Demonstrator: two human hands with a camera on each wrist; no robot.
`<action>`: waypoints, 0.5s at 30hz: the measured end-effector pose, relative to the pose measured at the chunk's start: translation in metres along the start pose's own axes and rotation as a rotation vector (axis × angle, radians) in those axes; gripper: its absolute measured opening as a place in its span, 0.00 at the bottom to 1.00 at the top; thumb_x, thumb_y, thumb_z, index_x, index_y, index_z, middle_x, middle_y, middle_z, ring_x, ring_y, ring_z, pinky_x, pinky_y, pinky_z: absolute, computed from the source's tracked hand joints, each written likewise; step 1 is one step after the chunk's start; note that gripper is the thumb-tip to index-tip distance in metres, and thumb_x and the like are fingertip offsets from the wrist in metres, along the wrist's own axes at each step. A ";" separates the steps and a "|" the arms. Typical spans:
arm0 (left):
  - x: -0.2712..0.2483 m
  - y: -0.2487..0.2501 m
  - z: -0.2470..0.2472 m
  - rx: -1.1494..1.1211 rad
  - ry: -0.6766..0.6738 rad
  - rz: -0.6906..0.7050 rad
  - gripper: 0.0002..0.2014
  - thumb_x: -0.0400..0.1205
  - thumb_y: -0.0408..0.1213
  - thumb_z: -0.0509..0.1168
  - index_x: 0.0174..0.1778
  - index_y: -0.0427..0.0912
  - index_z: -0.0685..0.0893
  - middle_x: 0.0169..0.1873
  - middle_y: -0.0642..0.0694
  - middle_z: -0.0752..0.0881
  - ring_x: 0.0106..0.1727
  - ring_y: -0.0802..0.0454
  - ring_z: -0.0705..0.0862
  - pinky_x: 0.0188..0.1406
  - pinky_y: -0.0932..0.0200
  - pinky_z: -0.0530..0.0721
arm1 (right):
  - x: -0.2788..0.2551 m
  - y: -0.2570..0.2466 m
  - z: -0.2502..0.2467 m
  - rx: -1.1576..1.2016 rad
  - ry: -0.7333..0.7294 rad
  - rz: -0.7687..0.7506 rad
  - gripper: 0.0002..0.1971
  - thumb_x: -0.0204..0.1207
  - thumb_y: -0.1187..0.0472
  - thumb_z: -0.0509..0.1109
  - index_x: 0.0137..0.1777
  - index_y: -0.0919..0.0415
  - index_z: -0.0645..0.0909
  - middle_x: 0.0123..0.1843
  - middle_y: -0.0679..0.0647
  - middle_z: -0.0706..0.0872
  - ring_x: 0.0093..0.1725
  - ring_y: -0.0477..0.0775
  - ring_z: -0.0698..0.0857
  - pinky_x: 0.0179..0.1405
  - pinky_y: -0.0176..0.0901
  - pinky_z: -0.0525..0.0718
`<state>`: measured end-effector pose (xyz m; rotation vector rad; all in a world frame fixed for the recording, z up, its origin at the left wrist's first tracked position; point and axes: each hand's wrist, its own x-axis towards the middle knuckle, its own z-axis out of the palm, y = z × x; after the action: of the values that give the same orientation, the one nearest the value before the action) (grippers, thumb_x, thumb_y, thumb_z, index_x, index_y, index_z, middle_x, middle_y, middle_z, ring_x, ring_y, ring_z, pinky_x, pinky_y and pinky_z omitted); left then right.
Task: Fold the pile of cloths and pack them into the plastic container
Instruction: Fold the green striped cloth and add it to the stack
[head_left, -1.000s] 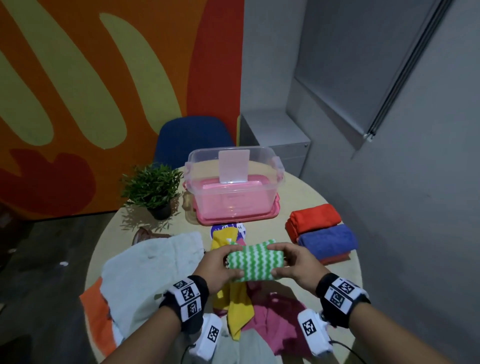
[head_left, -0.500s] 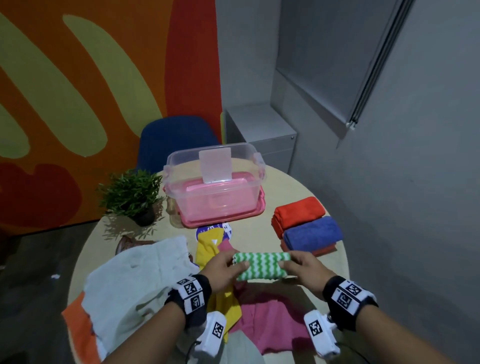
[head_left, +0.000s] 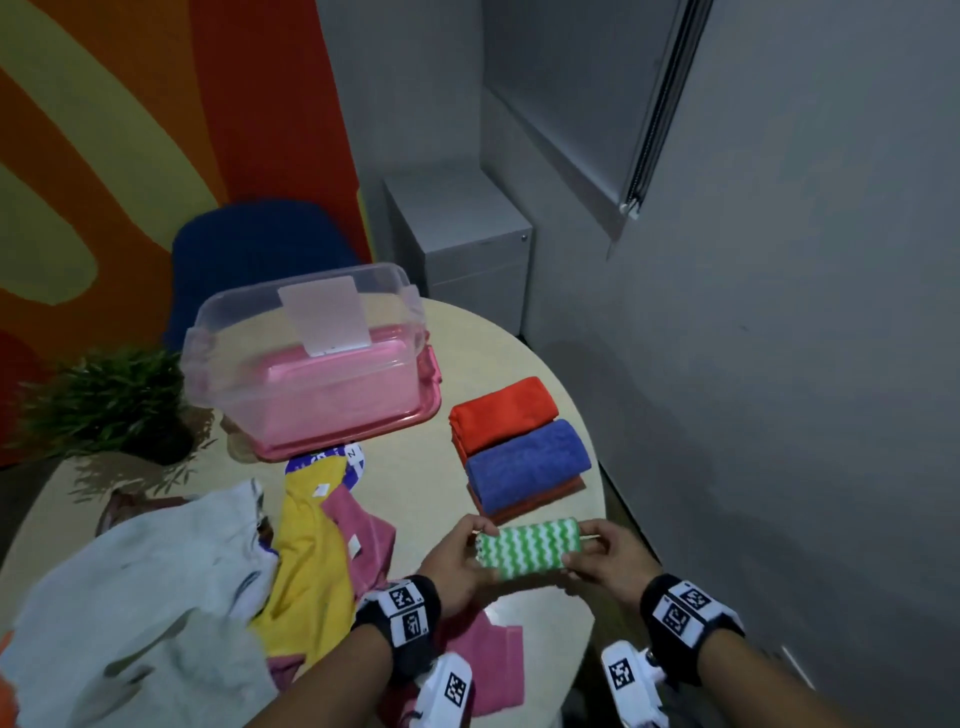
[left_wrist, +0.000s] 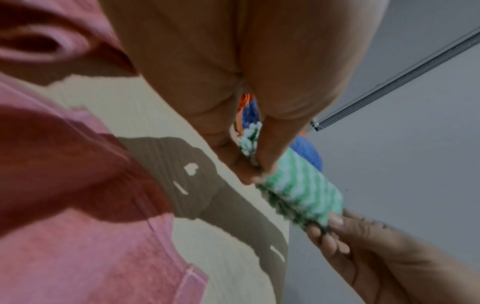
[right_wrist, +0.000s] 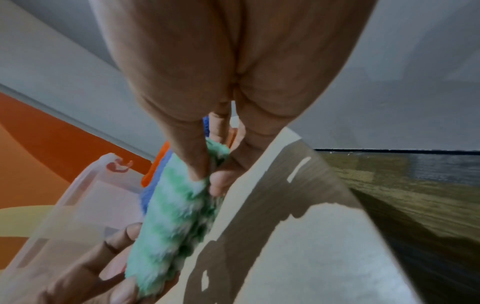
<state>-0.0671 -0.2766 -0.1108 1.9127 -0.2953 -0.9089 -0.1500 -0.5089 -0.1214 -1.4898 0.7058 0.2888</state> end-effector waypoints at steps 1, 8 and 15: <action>0.008 0.001 0.008 0.011 0.012 -0.011 0.20 0.77 0.27 0.70 0.57 0.53 0.75 0.33 0.47 0.79 0.27 0.55 0.76 0.32 0.57 0.76 | 0.006 0.001 -0.006 -0.010 0.025 0.013 0.15 0.74 0.77 0.74 0.59 0.71 0.79 0.44 0.67 0.90 0.36 0.59 0.90 0.41 0.54 0.92; 0.045 -0.012 0.051 -0.133 0.243 -0.194 0.23 0.65 0.36 0.72 0.50 0.66 0.77 0.49 0.42 0.86 0.37 0.39 0.88 0.32 0.44 0.87 | 0.055 0.002 -0.025 -0.153 0.148 0.108 0.15 0.71 0.74 0.78 0.52 0.63 0.77 0.41 0.64 0.91 0.37 0.62 0.91 0.46 0.62 0.92; 0.053 -0.013 0.065 -0.278 0.448 -0.234 0.17 0.69 0.37 0.76 0.49 0.55 0.79 0.52 0.44 0.80 0.42 0.43 0.86 0.39 0.39 0.89 | 0.070 -0.003 -0.031 -0.315 0.155 0.080 0.11 0.69 0.68 0.82 0.46 0.63 0.82 0.38 0.57 0.92 0.39 0.58 0.91 0.42 0.54 0.92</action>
<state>-0.0780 -0.3422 -0.1631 1.8502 0.3113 -0.6058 -0.1018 -0.5561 -0.1586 -1.7997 0.8749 0.3605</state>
